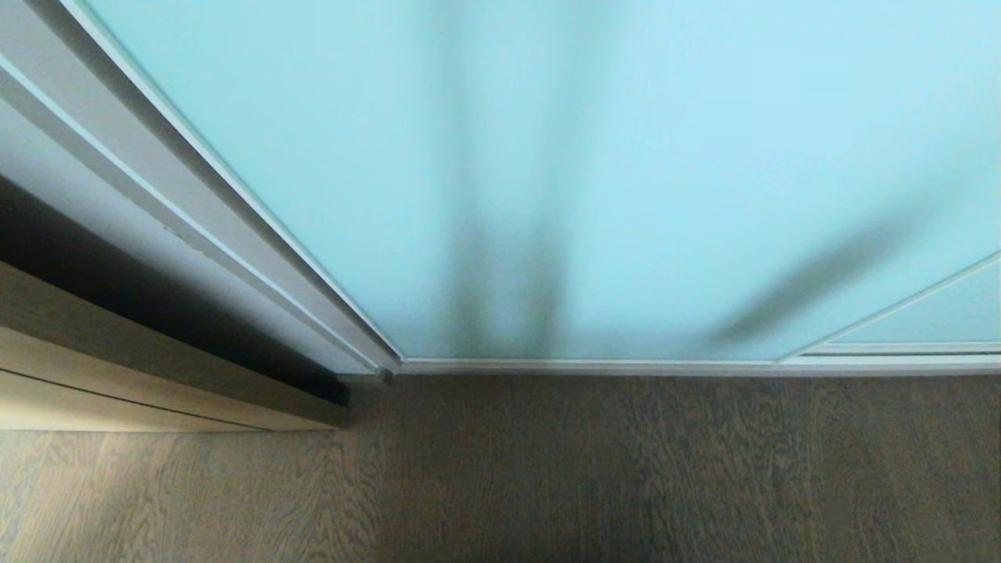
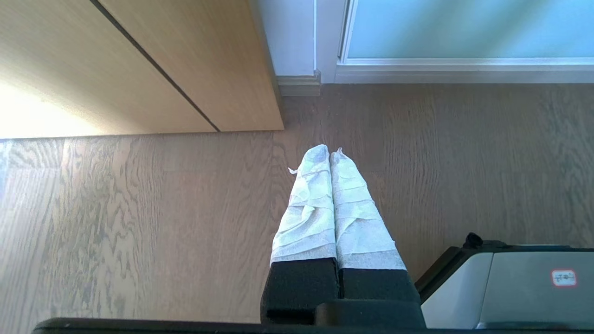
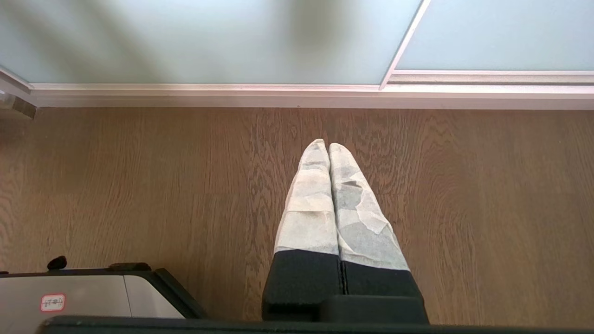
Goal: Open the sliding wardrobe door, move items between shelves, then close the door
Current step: Open the door
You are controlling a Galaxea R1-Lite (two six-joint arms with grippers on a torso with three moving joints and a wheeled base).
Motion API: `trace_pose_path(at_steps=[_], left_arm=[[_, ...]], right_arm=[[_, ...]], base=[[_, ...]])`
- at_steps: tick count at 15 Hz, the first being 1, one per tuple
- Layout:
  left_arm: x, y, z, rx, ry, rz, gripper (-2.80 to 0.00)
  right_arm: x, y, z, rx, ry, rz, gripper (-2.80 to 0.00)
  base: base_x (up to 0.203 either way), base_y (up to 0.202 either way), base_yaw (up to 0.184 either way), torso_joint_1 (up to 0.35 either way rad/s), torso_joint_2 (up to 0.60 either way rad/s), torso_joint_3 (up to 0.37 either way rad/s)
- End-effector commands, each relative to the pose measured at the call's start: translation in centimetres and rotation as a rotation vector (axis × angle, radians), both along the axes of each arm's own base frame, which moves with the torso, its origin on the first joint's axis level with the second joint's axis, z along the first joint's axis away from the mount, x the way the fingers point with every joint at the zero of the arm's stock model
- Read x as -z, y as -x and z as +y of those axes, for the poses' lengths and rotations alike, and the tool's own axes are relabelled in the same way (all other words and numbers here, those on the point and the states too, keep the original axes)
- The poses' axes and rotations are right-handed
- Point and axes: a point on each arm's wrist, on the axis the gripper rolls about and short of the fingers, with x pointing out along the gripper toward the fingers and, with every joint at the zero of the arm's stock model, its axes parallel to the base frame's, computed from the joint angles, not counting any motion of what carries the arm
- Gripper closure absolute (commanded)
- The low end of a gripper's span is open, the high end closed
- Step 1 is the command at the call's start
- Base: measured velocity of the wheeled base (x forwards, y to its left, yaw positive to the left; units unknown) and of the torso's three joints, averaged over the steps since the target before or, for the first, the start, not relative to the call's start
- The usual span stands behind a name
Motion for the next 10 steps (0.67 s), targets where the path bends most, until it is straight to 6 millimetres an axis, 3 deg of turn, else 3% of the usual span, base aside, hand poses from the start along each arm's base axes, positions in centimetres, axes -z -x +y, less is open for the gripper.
trace_pose_path(at_steps=[1, 6, 10], left_arm=[[0.0, 0.0, 0.0, 0.000, -0.005, 0.003, 0.00], [-0.5, 0.2, 0.0, -0.009, 0.004, -0.014, 0.00], [-5.7, 1.8, 0.0, 0.003, 0.006, -0.124, 0.00]], right_arm=[[0.0, 0.0, 0.0, 0.000, 0.000, 0.002, 0.00], [0.0, 0.0, 0.0, 0.000, 0.000, 0.002, 0.00], [0.0, 0.0, 0.0, 0.000, 0.000, 0.002, 0.00]], base=[[0.000, 0.000, 0.000, 0.000, 0.00, 0.000], [0.000, 0.000, 0.000, 0.000, 0.00, 0.000], [0.000, 0.000, 0.000, 0.000, 0.00, 0.000]])
